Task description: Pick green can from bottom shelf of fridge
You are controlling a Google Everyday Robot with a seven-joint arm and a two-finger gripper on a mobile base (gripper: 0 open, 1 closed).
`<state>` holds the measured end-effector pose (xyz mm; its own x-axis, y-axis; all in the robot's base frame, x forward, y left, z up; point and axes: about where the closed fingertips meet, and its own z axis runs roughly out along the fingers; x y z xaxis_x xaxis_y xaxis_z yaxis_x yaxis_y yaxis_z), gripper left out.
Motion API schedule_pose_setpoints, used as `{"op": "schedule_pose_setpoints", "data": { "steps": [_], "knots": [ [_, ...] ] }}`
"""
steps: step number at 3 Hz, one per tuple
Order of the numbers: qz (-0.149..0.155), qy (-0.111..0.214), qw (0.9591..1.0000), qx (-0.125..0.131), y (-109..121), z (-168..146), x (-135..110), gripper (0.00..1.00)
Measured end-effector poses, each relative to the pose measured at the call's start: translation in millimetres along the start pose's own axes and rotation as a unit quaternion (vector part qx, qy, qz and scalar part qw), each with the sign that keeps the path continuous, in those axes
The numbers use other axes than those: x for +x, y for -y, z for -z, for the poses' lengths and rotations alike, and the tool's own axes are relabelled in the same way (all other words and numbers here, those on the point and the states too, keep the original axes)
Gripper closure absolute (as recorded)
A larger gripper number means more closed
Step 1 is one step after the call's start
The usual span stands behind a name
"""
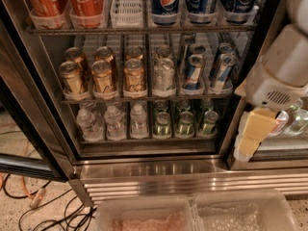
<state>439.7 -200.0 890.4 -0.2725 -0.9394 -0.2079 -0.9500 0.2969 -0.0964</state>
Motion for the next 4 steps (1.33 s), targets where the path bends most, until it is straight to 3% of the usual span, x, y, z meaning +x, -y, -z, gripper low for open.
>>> {"op": "schedule_pose_setpoints", "data": {
  "steps": [1, 2, 3, 4],
  "knots": [
    [0.003, -0.011, 0.9999, -0.013, -3.4, -7.5, 1.0, 0.0],
    [0.0, 0.003, 0.9999, -0.016, -3.8, -17.4, -2.7, 0.0],
    [-0.027, 0.048, 0.9969, -0.055, -11.2, -66.9, -17.4, 0.0],
    [-0.046, 0.099, 0.9877, -0.111, -27.7, -130.2, -47.0, 0.0]
  ]
}}
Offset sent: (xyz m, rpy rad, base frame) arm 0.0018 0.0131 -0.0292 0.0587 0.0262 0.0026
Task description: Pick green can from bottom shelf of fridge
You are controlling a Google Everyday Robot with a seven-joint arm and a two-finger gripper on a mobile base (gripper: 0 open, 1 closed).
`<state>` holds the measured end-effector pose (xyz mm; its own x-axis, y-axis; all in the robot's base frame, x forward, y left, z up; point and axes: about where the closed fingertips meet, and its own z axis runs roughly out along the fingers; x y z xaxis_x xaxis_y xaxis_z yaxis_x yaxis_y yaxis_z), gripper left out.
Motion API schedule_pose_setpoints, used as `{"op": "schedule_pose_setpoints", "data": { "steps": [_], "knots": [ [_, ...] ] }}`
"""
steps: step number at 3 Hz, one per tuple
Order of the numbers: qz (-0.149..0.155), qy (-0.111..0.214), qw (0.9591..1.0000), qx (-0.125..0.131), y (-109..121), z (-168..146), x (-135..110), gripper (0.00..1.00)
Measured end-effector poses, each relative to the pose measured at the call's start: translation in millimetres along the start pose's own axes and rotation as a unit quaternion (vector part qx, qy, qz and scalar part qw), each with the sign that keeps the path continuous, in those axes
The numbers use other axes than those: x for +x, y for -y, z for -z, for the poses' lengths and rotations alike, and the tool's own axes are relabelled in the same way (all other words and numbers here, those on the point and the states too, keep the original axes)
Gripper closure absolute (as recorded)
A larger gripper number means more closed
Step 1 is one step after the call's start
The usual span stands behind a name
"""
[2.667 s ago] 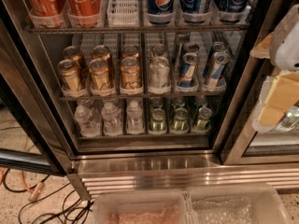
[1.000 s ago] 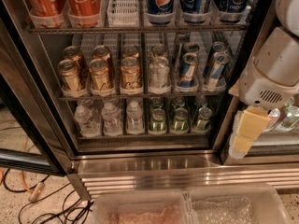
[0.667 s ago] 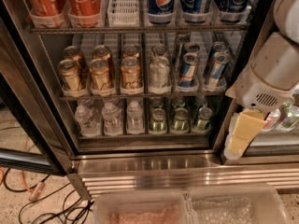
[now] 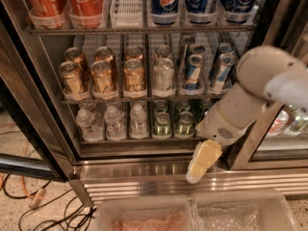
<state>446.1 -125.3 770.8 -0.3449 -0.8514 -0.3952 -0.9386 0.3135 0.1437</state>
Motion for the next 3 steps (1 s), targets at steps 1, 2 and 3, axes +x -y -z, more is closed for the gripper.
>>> {"op": "schedule_pose_setpoints", "data": {
  "steps": [1, 2, 3],
  "knots": [
    [-0.056, 0.061, 0.9965, -0.016, -6.1, -46.5, -1.8, 0.0],
    [-0.133, 0.103, 0.9857, 0.015, -5.9, -65.7, 7.1, 0.0],
    [-0.221, 0.13, 0.964, 0.071, 5.8, -68.4, 38.7, 0.0]
  ]
}}
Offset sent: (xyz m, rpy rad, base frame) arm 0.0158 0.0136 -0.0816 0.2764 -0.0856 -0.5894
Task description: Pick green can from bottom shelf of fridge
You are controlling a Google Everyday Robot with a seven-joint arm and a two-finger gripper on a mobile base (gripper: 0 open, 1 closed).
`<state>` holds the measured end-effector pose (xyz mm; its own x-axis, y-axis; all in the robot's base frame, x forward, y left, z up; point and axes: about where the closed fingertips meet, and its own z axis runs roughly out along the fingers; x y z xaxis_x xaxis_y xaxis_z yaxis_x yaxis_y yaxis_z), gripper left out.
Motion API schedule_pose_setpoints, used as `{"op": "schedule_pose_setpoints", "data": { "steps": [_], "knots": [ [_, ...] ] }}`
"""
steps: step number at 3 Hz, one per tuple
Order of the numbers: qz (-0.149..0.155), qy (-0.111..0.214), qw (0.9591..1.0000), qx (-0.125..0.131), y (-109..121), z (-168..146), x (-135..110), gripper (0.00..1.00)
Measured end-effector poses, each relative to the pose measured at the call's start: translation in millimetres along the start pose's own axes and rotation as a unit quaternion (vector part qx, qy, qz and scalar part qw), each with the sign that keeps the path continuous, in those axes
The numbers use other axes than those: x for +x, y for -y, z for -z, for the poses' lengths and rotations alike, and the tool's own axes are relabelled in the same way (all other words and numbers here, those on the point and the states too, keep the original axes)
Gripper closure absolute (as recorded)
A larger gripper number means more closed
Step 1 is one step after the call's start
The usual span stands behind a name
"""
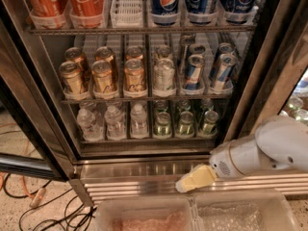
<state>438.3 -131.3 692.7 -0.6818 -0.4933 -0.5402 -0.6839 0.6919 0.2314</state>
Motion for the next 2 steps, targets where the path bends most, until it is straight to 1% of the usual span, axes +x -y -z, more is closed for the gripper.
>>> {"op": "schedule_pose_setpoints", "data": {
  "steps": [1, 2],
  "knots": [
    [-0.037, 0.005, 0.9989, 0.026, 23.6, 2.0, 9.6, 0.0],
    [-0.04, 0.005, 0.9988, 0.027, 24.4, 2.5, 10.3, 0.0]
  ]
}}
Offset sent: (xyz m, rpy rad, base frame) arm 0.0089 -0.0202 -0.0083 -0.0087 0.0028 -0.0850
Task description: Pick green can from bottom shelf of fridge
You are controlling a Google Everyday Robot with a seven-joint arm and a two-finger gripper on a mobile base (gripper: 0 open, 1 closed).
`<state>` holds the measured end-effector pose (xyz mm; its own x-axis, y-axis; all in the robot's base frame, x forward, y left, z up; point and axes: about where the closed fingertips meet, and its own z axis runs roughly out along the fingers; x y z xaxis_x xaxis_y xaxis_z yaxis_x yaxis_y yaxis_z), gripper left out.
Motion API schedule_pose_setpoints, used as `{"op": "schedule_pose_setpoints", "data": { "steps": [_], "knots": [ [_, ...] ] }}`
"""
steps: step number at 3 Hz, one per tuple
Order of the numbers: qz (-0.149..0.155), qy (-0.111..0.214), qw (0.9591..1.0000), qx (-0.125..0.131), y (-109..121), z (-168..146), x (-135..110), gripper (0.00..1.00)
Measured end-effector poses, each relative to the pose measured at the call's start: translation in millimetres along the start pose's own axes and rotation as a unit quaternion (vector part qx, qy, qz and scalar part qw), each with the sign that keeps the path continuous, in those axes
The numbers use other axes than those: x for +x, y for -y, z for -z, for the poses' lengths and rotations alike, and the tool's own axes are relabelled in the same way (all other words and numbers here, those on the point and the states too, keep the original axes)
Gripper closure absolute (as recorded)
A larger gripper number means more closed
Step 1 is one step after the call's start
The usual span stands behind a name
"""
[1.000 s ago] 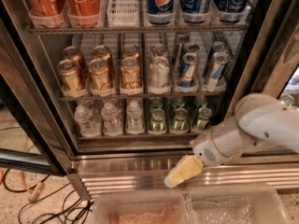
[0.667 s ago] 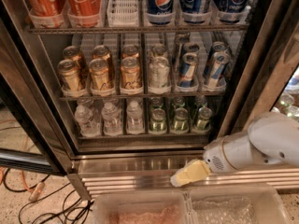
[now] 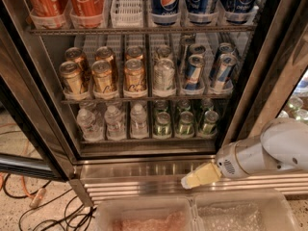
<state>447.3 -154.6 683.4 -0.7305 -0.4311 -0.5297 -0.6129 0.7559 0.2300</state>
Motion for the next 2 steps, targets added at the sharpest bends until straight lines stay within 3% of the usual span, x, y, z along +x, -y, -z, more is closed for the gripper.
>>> {"op": "schedule_pose_setpoints", "data": {
  "steps": [1, 2],
  "knots": [
    [-0.011, 0.018, 0.9996, -0.018, -4.3, -14.4, -2.9, 0.0],
    [-0.025, 0.064, 0.9974, -0.024, -17.5, -30.4, -17.6, 0.0]
  ]
}}
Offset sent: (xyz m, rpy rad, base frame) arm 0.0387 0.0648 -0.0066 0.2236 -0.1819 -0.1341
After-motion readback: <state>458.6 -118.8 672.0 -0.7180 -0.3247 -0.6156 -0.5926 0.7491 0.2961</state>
